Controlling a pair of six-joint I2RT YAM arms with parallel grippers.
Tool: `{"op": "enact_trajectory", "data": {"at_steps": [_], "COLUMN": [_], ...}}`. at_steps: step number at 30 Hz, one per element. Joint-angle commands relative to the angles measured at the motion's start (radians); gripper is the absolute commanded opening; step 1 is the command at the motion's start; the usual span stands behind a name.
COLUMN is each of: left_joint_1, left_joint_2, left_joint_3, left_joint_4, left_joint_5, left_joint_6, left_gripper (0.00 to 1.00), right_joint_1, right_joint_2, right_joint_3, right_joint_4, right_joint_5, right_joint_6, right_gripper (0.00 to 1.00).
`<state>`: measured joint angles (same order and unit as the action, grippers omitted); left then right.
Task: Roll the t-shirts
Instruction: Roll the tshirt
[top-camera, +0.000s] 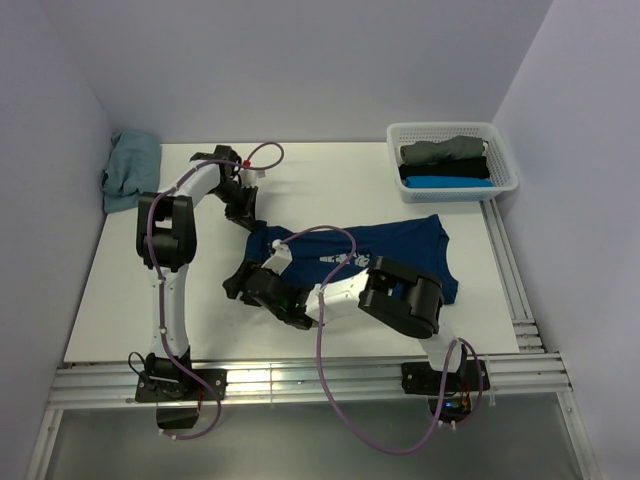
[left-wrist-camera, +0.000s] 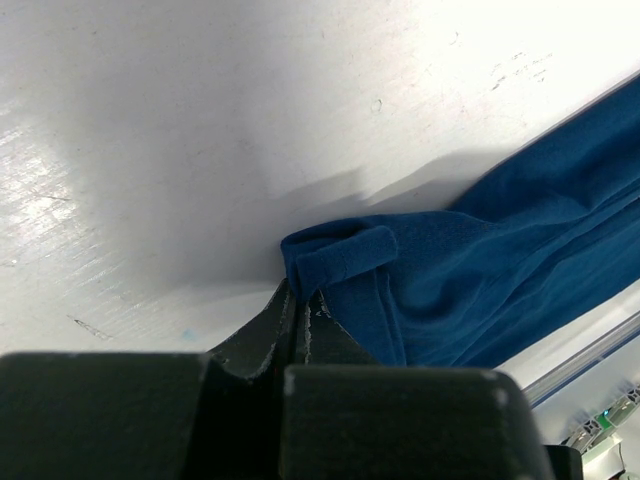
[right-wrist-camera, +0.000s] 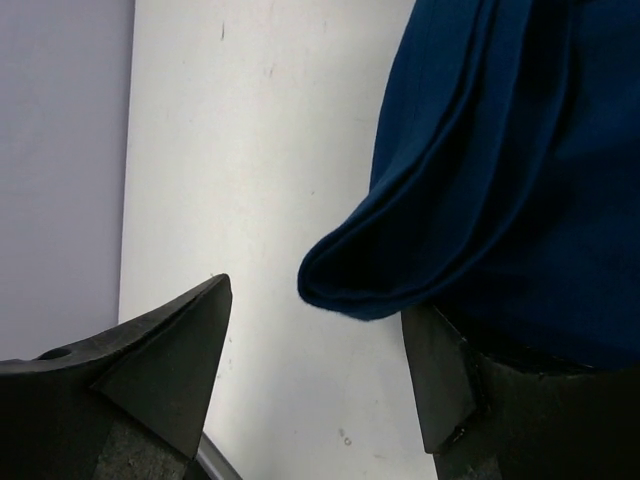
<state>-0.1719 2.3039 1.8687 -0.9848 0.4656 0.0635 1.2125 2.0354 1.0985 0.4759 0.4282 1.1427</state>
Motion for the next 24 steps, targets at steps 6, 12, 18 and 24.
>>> {"op": "enact_trajectory", "data": {"at_steps": [6,12,18,24], "left_joint_1": [-0.009,-0.014,-0.015,-0.015], "left_joint_2": [0.02,0.026,0.026,0.02], "left_joint_3": [0.026,0.021,0.023,0.024], "left_joint_4": [0.0,0.012,0.015,0.012], "left_joint_5": [-0.025,-0.028,-0.041,-0.047], "left_joint_6": [0.002,-0.002,-0.004,-0.007], "left_gripper": [0.0,0.0,0.0,0.0], "right_joint_1": [0.041,0.044,0.074,0.058], "right_joint_2": [-0.081,-0.144,-0.237,-0.164], "right_joint_3": [-0.045,-0.126,-0.06,0.26], "right_joint_4": [-0.184,-0.207,-0.342,-0.687], "right_joint_5": [0.058,0.049,0.089,0.181], "right_joint_6": [0.118,0.157,0.096,-0.029], "right_gripper": [0.64,0.5,0.44,0.32]}}
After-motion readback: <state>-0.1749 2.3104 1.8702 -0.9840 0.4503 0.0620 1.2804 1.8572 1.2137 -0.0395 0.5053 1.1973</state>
